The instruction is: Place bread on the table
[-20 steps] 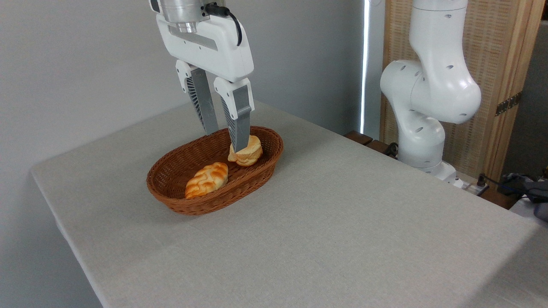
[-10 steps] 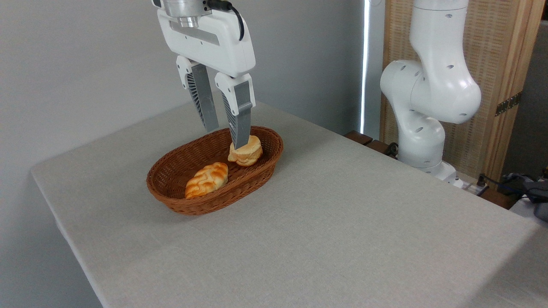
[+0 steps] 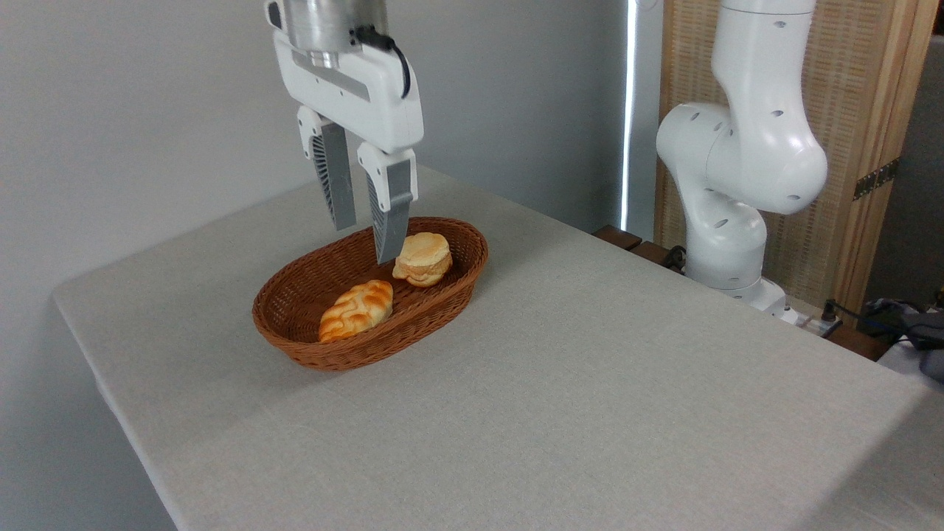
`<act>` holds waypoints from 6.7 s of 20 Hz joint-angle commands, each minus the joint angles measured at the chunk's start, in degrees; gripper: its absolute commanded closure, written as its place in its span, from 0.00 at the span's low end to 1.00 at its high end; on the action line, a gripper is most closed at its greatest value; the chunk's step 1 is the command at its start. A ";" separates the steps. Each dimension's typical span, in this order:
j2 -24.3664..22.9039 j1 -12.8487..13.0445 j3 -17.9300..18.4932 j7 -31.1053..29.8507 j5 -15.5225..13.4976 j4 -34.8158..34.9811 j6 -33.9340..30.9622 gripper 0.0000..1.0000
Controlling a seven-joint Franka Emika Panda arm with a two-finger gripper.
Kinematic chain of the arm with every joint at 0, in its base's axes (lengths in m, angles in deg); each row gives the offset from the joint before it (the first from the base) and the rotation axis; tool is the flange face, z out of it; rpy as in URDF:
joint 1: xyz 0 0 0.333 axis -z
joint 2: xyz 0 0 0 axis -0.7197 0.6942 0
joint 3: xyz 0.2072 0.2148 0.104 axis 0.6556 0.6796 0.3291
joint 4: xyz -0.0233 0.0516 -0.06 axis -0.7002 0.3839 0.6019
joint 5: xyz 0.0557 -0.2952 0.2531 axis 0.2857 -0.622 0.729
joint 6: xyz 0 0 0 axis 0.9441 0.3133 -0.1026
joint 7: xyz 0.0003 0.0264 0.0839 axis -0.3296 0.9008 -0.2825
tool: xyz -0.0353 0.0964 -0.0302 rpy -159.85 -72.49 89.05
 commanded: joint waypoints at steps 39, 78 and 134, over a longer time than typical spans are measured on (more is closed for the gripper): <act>-11.00 18.87 -0.53 -11.46 -11.14 36.62 26.52 0.18; -9.77 18.78 19.06 -2.77 -14.22 14.03 7.36 0.83; 8.07 2.43 4.04 -7.14 7.15 -10.40 -8.64 0.00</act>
